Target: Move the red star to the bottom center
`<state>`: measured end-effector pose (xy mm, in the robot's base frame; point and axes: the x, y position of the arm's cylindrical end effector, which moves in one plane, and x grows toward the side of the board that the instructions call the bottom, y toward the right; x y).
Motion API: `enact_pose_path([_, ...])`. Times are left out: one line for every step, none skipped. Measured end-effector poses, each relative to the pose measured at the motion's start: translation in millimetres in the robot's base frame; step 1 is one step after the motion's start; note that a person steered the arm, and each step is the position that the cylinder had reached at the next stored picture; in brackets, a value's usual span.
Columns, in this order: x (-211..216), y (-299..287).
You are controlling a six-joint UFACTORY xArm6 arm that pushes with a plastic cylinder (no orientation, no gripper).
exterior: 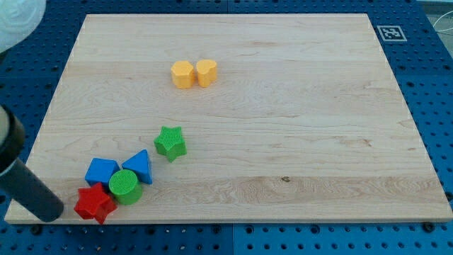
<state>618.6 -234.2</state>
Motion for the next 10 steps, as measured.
enact_pose_path([-1.0,32.1])
enact_pose_path([-0.8,80.5])
enact_pose_path([-0.7,123.3])
enact_pose_path([0.0,166.8])
enact_pose_path([0.1,191.1])
enact_pose_path([-1.1,182.1])
enact_pose_path([-4.3,162.9])
enact_pose_path([-24.7,113.9])
enact_pose_path([-31.3,113.9])
enact_pose_path([-27.1,157.6])
